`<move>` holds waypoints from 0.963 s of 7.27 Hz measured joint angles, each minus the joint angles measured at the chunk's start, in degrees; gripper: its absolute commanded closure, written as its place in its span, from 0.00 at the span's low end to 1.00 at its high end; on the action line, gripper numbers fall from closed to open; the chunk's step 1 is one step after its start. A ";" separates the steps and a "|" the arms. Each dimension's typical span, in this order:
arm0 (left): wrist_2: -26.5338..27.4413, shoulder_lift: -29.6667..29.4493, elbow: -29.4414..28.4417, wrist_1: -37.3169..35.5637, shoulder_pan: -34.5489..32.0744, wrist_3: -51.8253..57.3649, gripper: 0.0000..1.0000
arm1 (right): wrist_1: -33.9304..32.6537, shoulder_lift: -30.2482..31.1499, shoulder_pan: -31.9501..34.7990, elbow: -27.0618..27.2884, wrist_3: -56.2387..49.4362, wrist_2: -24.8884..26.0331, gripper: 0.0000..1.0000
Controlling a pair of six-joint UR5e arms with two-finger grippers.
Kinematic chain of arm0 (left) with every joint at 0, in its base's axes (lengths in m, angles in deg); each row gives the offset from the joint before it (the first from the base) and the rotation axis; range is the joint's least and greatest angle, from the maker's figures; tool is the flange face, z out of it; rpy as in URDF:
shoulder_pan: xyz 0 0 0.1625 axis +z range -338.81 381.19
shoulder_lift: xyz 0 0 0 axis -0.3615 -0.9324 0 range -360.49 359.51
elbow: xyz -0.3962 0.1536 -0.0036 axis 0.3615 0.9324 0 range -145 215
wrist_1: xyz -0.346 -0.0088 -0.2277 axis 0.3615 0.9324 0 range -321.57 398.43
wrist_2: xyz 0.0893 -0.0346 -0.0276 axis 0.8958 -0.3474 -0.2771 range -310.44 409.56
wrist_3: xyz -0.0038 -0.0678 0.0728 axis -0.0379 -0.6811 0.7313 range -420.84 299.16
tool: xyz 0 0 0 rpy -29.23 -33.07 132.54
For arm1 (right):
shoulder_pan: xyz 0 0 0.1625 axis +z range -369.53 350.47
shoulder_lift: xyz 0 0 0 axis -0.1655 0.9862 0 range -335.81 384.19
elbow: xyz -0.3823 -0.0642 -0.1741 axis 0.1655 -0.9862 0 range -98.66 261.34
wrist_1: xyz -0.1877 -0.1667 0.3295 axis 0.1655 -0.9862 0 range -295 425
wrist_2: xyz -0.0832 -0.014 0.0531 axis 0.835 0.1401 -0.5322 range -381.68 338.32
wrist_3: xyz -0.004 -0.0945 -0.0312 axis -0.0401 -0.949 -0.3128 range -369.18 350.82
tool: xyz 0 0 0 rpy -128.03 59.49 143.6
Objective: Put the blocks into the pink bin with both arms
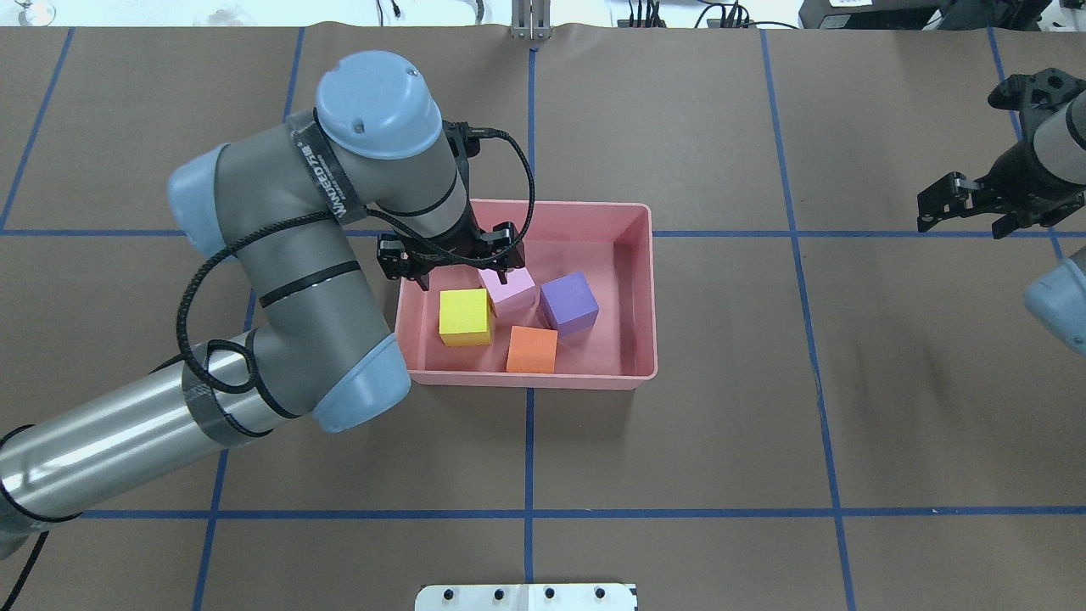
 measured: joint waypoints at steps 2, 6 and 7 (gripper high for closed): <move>-0.19 6.25 10.52 -6.32 -4.41 6.46 0.00 | -0.06 1.39 3.86 -0.11 -5.43 -2.60 0.00; -9.91 31.93 15.52 -5.01 -27.80 46.77 0.00 | -0.50 5.94 15.69 -2.70 -24.75 -7.10 0.00; -12.38 35.41 13.00 -4.82 -34.29 56.71 0.00 | -0.65 6.60 18.03 -3.21 -27.61 -7.66 0.00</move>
